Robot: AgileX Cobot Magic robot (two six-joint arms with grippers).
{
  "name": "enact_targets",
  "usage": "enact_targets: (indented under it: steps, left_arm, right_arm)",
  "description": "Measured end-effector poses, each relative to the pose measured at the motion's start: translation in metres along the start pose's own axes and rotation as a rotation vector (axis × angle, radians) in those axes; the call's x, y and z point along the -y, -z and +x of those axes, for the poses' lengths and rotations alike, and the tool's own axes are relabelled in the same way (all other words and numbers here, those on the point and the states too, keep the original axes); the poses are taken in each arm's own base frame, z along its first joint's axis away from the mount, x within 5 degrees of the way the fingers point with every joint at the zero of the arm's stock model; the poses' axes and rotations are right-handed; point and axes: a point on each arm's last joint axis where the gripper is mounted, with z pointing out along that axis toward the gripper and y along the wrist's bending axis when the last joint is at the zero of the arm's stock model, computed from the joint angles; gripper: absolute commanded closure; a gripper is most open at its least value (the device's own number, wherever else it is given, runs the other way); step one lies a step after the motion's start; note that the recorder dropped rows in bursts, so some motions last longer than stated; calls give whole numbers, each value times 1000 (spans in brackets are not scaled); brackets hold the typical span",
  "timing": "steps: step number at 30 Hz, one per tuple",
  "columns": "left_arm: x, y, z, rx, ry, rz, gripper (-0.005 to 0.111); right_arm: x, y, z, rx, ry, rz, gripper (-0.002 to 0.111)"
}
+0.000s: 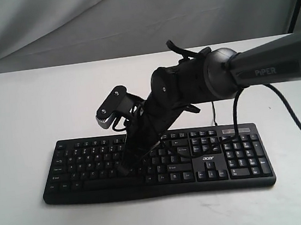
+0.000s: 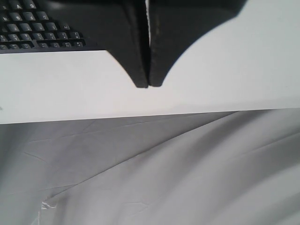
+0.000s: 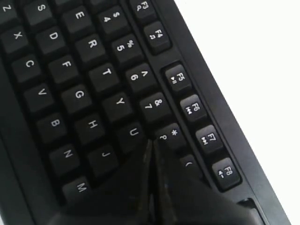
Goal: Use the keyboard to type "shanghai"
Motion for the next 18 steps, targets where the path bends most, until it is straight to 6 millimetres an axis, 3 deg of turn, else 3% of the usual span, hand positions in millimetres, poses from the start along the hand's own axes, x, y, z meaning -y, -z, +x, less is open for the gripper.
enact_targets:
  steps: [14,18]
  left_arm:
    - [0,0,0,0,0,0,107]
    - [0,0,0,0,0,0,107]
  right_arm:
    - [0,-4,2,-7,-5,-4,108]
    - [0,8,-3,11,4,4,108]
